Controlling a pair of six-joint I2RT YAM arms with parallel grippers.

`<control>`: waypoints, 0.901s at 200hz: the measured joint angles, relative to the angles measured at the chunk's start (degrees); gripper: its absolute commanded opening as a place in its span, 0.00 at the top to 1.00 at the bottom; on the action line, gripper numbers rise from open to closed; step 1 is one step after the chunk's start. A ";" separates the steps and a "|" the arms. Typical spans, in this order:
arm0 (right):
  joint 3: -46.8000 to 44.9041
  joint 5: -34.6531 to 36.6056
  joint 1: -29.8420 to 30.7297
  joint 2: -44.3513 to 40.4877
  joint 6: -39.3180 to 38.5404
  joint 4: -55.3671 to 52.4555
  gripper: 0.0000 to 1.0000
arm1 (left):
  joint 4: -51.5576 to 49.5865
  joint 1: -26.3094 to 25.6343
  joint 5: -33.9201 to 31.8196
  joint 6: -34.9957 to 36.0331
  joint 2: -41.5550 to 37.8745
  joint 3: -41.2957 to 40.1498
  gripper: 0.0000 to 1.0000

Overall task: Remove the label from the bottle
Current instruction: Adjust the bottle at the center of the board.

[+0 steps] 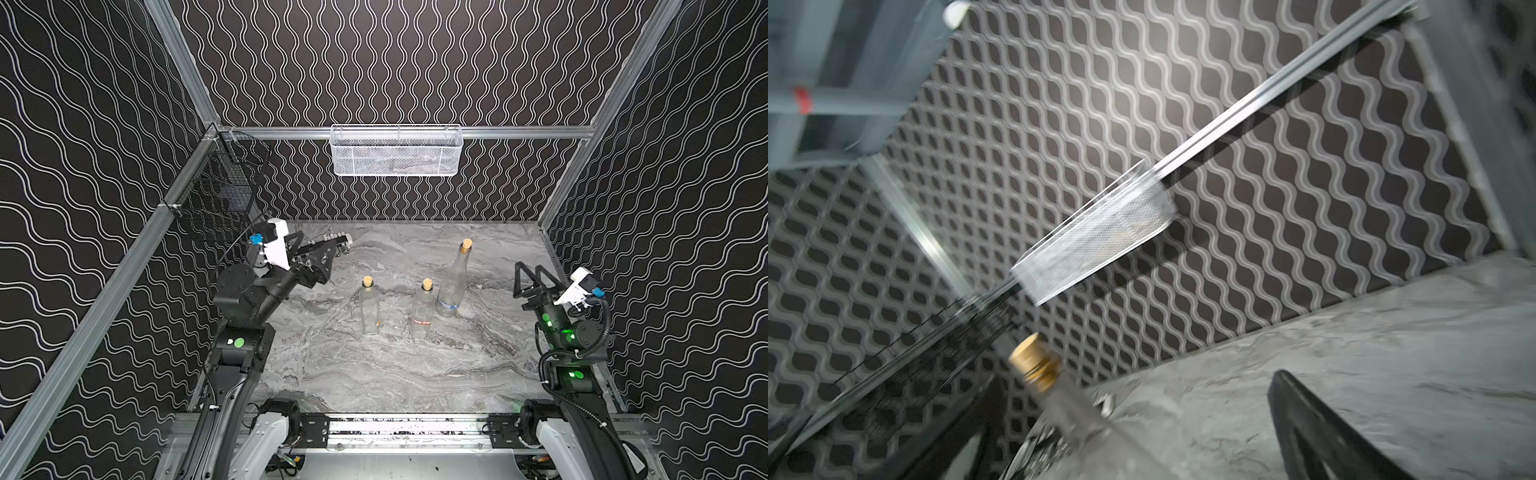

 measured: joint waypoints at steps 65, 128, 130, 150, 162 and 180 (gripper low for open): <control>0.28 -9.27 1.81 -1.55 -2.49 -3.93 0.00 | -8.11 -15.15 5.35 8.74 5.18 6.54 0.01; 2.03 -13.16 1.81 -0.70 -3.78 -4.26 0.00 | -13.42 -31.50 -4.02 17.73 15.89 13.60 0.01; 2.01 -13.42 1.81 -0.83 -3.80 -4.26 0.00 | -13.49 -31.82 -4.17 17.88 16.17 13.75 0.01; 1.16 -16.17 1.88 -2.23 -3.98 -3.43 0.00 | -13.84 -34.10 -5.66 19.19 18.25 14.14 0.01; 0.31 -17.27 2.25 -2.64 -3.96 -2.97 0.00 | -14.05 -35.08 -6.12 19.87 18.93 13.94 0.01; -0.87 -19.65 3.50 -2.95 -3.74 -1.75 0.00 | -14.29 -36.11 -6.78 20.28 18.78 12.68 0.02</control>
